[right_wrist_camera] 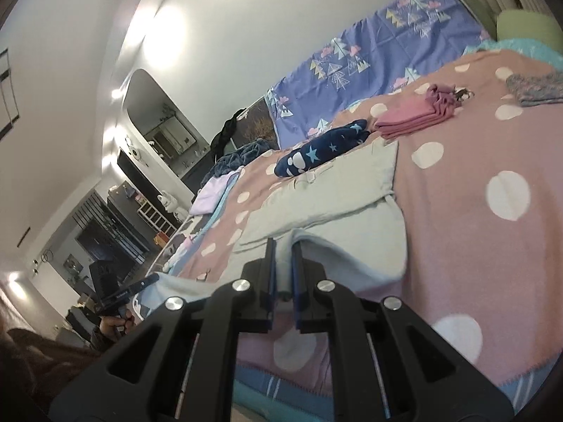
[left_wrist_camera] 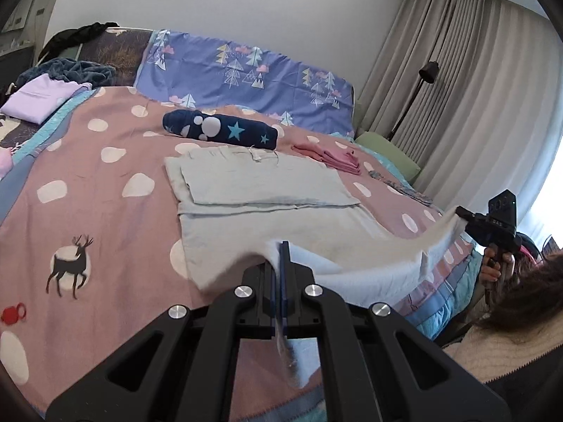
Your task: Fold small clothes
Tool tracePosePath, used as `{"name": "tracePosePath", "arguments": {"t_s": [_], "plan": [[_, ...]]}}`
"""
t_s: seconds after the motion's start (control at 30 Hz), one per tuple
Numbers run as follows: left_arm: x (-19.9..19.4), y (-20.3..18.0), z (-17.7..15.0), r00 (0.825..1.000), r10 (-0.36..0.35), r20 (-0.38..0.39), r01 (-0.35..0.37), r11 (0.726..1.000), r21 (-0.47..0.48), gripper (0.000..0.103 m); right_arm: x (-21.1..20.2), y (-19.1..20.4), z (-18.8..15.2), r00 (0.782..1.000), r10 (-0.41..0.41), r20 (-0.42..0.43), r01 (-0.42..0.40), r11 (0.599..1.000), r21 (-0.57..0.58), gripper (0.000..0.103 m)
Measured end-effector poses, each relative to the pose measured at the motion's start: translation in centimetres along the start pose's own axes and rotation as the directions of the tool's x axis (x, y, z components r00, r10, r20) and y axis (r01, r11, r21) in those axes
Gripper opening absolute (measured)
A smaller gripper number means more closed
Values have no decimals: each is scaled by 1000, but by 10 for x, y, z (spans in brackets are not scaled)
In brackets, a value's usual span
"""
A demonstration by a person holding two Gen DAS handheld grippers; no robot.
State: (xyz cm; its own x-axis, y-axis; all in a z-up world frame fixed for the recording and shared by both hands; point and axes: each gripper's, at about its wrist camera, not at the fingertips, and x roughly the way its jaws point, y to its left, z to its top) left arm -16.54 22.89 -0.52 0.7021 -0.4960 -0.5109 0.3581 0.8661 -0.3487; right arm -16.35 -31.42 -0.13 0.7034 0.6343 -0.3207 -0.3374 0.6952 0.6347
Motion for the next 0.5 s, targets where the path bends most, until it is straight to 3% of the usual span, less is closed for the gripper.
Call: {"name": "tracePosePath", "arguments": {"t_s": [0.13,0.23,0.33,0.5], "plan": [[20,11,30,1000,-3,8,3,1000,-12,1,30,-16,37,1000,0,23,0,999,33,8],[43,25,59,1000,3,16,-2,1000,-31,1,66,-27,76,999,-43,15,43,999,34,8],[74,41,89,1000,16,19,-15,999,-51,1,118,-39,116,997,-73,2,73,997,32,8],[137,80,134,999,44,-9,-45,995,-93,1,188,-71,156,994,-112,-15,113,993,47,8]]}}
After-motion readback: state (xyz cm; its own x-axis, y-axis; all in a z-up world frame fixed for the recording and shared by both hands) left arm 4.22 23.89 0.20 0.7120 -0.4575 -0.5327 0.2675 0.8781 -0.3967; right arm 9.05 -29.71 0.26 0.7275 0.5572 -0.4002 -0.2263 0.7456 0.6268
